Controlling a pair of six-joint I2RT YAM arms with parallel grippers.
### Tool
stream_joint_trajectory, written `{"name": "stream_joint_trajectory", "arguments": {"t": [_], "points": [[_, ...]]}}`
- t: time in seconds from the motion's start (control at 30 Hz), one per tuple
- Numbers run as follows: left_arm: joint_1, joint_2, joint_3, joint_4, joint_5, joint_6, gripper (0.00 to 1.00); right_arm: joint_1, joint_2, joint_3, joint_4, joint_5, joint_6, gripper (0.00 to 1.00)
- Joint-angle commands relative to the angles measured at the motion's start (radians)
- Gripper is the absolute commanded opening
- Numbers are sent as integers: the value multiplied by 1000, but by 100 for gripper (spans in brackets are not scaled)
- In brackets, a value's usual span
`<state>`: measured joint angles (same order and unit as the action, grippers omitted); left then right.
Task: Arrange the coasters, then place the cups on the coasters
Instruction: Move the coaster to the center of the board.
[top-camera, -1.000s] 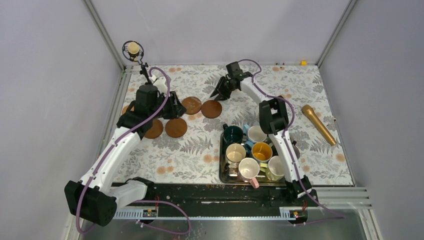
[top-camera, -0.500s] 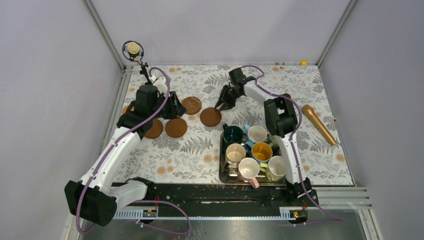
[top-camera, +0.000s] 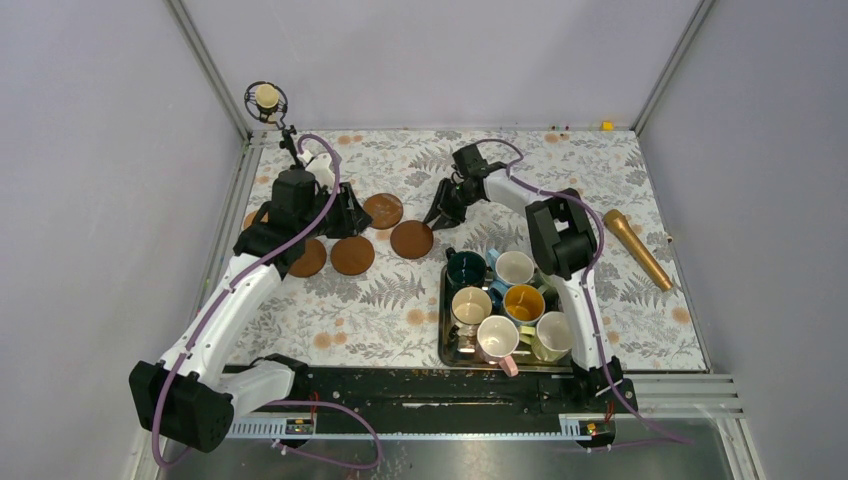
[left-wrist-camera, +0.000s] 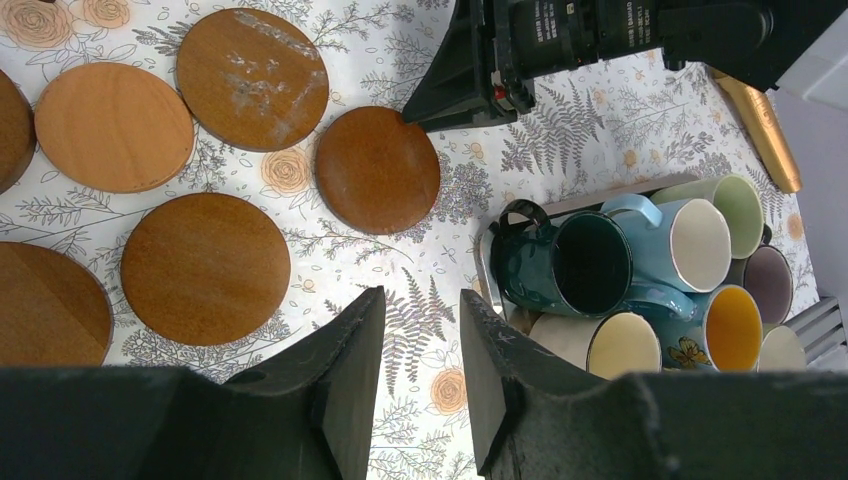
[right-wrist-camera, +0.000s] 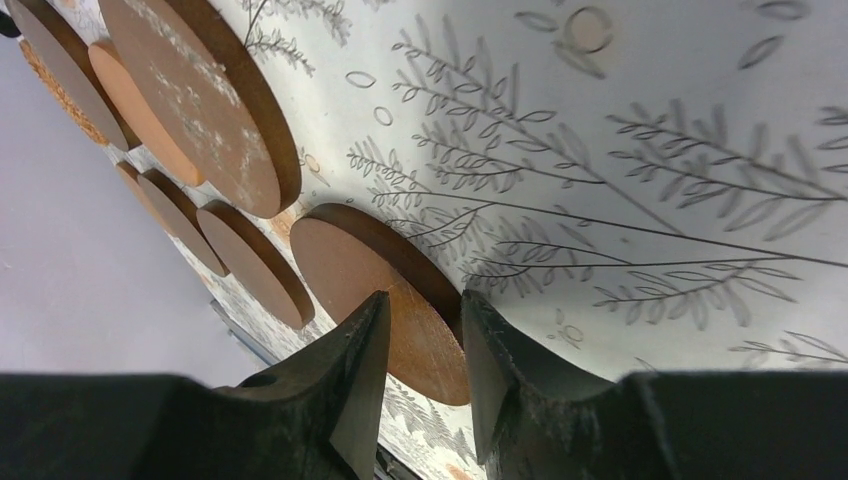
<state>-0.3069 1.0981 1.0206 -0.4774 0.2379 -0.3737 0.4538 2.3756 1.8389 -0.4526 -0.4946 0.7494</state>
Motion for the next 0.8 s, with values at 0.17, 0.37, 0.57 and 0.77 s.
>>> {"name": "stream_joint_trajectory", "arguments": {"t": [0.17, 0.37, 0.57, 0.77], "points": [[5, -21, -7, 36, -12, -1, 36, 46, -74, -28, 49, -31, 22, 40], [5, -26, -8, 36, -25, 1, 36, 61, -70, -18, 56, -39, 22, 40], [5, -21, -10, 36, -24, 0, 36, 77, -72, -17, 57, -45, 11, 40], [5, -20, -8, 36, -26, 1, 36, 101, -72, -24, 59, -47, 3, 40]]}}
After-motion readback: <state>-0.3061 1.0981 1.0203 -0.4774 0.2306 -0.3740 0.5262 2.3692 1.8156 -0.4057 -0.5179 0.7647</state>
